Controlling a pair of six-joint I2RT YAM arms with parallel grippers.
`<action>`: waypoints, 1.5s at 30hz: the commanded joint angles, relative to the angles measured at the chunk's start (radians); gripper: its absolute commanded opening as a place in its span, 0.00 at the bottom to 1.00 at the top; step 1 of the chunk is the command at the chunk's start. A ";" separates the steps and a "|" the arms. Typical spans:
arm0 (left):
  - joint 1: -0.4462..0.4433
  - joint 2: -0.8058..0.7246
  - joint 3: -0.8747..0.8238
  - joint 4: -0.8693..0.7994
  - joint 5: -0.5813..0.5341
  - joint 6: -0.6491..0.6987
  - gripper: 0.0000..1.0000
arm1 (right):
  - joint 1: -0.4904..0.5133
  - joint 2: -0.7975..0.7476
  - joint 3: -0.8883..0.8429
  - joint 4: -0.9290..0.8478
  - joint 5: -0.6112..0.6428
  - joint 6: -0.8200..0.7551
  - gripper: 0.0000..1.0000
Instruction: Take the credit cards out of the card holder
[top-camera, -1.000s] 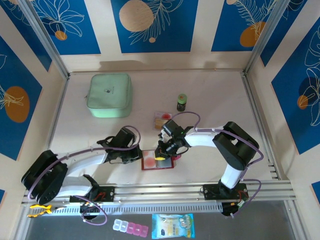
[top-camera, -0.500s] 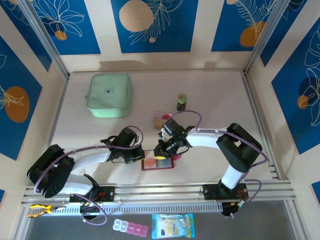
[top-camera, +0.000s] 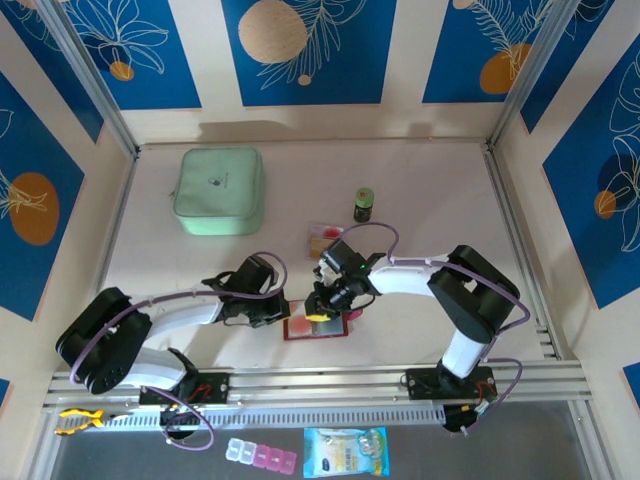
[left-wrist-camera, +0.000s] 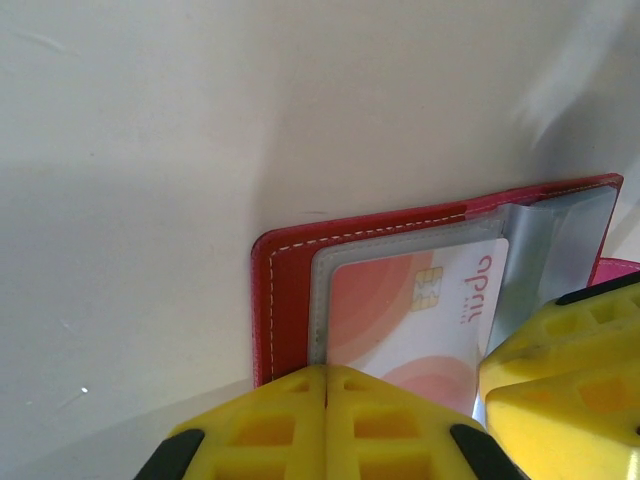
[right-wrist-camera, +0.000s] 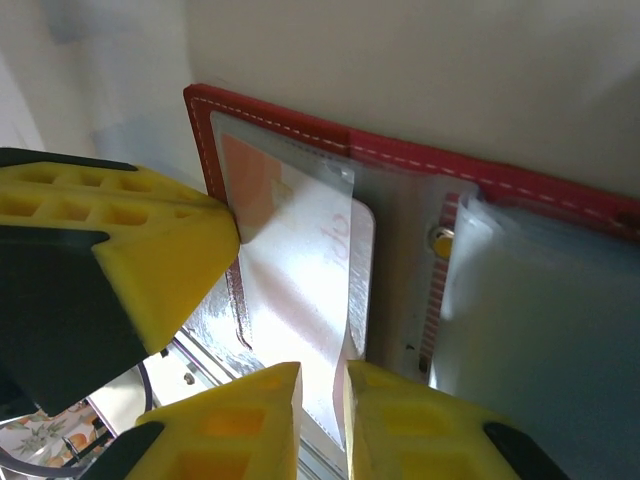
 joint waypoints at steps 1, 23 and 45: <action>-0.001 0.007 -0.008 -0.014 0.005 0.019 0.05 | 0.008 0.018 0.030 -0.017 -0.023 -0.008 0.19; 0.002 0.001 -0.010 -0.032 -0.003 0.026 0.07 | 0.049 0.081 0.140 -0.261 0.138 -0.083 0.25; 0.003 -0.032 0.017 -0.056 0.005 0.036 0.10 | 0.053 0.022 0.140 -0.261 0.162 -0.097 0.25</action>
